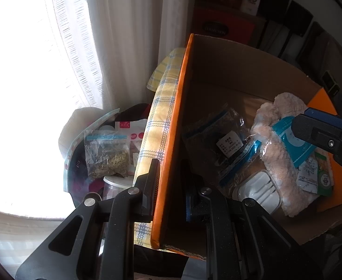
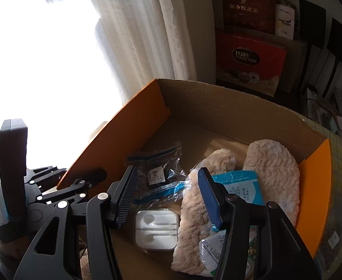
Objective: Organize objects
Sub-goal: 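Withdraw the right gripper from the box back over the table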
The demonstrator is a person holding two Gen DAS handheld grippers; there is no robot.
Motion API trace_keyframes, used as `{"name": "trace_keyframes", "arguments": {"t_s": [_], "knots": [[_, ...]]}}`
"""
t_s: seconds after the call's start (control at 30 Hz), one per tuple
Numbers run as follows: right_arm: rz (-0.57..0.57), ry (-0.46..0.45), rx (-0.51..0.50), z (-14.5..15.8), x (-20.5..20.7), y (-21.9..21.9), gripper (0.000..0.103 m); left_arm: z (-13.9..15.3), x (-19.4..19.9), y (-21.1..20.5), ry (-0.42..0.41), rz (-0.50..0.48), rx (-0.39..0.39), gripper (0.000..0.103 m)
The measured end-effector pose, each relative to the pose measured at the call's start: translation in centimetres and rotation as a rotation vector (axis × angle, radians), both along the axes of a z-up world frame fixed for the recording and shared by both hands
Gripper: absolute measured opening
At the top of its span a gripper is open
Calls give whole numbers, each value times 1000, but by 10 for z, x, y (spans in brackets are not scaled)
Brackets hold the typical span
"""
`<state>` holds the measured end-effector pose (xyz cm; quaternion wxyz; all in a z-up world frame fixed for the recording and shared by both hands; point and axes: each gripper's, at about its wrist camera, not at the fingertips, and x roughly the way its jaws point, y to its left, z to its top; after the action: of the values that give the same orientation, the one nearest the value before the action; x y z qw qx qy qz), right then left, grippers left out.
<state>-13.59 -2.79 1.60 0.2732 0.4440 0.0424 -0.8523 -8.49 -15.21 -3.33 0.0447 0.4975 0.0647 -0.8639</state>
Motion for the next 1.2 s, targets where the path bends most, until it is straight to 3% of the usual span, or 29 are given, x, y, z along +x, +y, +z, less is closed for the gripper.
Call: {"name": "trace_keyframes", "arguments": {"t_s": [0.5, 0.83, 1.2], "knots": [[-61, 59, 41, 22, 13, 45, 55, 0, 1, -1, 0, -2, -3, 15], [-183, 88, 42, 40, 27, 117, 55, 0, 2, 0, 0, -3, -3, 15], [-378, 69, 86, 28, 24, 218, 55, -2, -1, -3, 0, -3, -5, 15]]}}
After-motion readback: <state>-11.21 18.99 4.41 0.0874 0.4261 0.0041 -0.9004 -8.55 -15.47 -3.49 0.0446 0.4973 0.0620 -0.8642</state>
